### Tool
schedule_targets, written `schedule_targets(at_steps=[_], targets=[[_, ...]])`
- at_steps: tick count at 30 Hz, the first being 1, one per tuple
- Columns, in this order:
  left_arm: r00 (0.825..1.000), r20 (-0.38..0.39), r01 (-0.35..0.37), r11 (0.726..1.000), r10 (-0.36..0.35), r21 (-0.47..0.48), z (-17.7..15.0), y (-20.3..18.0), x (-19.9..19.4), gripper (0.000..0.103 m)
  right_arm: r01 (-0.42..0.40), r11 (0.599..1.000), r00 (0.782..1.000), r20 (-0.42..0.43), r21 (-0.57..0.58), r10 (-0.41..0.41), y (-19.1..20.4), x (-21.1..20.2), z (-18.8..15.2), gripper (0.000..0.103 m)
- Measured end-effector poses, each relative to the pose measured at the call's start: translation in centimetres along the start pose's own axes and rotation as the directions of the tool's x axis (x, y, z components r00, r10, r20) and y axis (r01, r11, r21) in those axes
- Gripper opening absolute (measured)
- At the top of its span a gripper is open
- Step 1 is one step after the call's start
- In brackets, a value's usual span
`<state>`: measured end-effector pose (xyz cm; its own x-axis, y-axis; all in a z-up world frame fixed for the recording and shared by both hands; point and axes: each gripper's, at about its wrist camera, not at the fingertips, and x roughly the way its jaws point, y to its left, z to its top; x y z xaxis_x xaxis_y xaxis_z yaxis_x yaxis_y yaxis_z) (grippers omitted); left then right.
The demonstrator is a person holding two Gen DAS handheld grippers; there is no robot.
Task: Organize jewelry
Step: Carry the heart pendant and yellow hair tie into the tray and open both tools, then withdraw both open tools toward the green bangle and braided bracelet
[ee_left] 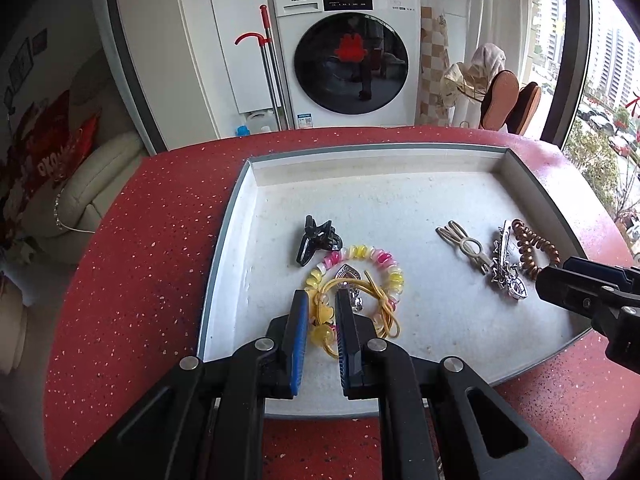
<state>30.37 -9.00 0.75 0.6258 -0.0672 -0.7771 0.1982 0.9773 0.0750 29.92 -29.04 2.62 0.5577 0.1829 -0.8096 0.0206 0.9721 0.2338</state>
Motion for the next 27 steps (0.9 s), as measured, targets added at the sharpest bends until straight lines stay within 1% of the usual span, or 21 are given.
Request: schedule_targets(at_steps=[7, 8, 9, 10, 11, 12, 13, 15, 17, 18, 19, 20, 21, 22, 24, 27], targets=[[1.0, 0.0, 0.011, 1.0, -0.011, 0.006, -0.1, 0.0, -0.6, 0.031, 0.017, 1.0, 1.0, -0.006, -0.013, -0.017, 0.2, -0.5, -0.2, 0.049], [1.0, 0.0, 0.008, 1.0, -0.008, 0.005, -0.1, 0.0, -0.6, 0.034, 0.017, 1.0, 1.0, -0.006, -0.016, -0.017, 0.2, -0.7, -0.2, 0.049], [1.0, 0.0, 0.004, 1.0, -0.004, 0.003, 0.0, 0.1, -0.6, 0.048, 0.02, 1.0, 1.0, -0.008, -0.018, -0.02, 0.2, -0.8, -0.2, 0.049], [1.0, 0.004, -0.005, 1.0, 0.005, -0.004, 0.0, 0.2, -0.8, 0.095, 0.023, 1.0, 1.0, -0.01, -0.022, -0.023, 0.2, -1.0, -0.2, 0.049], [0.999, 0.031, -0.023, 1.0, 0.023, -0.016, -0.1, 0.3, -1.3, 0.103, 0.025, 0.999, 1.0, -0.01, -0.024, -0.025, 0.2, -1.0, -0.3, 0.049], [0.996, 0.073, -0.04, 0.999, 0.041, -0.019, -0.2, 0.4, -2.0, 0.103, 0.03, 0.999, 0.999, -0.011, -0.026, -0.03, 0.2, -1.1, -0.3, 0.05], [0.996, 0.084, -0.039, 0.999, 0.039, -0.008, -0.1, 0.3, -2.3, 0.103, 0.037, 0.999, 0.999, -0.012, -0.026, -0.037, 0.1, -1.2, -0.3, 0.05], [0.996, 0.08, -0.036, 0.999, 0.035, 0.011, 0.0, 0.1, -2.6, 0.103, 0.041, 0.999, 0.999, -0.017, -0.021, -0.041, 0.0, -1.3, -0.3, 0.051], [0.995, 0.092, -0.04, 0.999, 0.039, 0.012, 0.1, 0.1, -3.1, 0.103, 0.038, 0.999, 0.999, -0.017, -0.022, -0.038, 0.1, -1.6, -0.5, 0.051], [0.995, 0.094, -0.037, 0.999, 0.036, 0.009, 0.1, 0.1, -3.3, 0.103, 0.04, 0.999, 0.999, -0.015, -0.027, -0.041, 0.2, -1.7, -0.6, 0.055], [0.995, 0.095, -0.03, 1.0, 0.029, 0.003, 0.0, 0.2, -3.6, 0.103, 0.044, 0.998, 0.999, -0.01, -0.034, -0.044, 0.3, -2.0, -0.7, 0.063], [0.995, 0.095, -0.025, 1.0, 0.026, -0.003, -0.1, 0.4, -3.8, 0.103, 0.045, 0.998, 0.999, -0.005, -0.037, -0.045, 0.4, -2.2, -0.8, 0.067], [0.995, 0.095, -0.021, 1.0, 0.022, -0.012, -0.3, 0.5, -4.2, 0.103, 0.047, 0.998, 0.999, 0.003, -0.038, -0.047, 0.5, -2.5, -0.9, 0.075], [0.995, 0.094, -0.019, 1.0, 0.021, -0.021, -0.5, 0.7, -4.5, 0.103, 0.048, 0.998, 0.999, 0.012, -0.037, -0.047, 0.6, -2.8, -1.1, 0.082], [0.996, 0.092, -0.009, 0.999, 0.012, -0.033, -0.9, 1.1, -5.0, 0.103, 0.049, 0.998, 0.999, 0.024, -0.031, -0.049, 0.7, -3.3, -1.3, 0.082], [0.996, 0.084, 0.011, 0.998, -0.006, -0.056, -1.7, 1.9, -6.0, 0.103, 0.052, 0.998, 0.998, 0.034, -0.033, -0.051, 0.9, -4.1, -1.7, 0.089]])
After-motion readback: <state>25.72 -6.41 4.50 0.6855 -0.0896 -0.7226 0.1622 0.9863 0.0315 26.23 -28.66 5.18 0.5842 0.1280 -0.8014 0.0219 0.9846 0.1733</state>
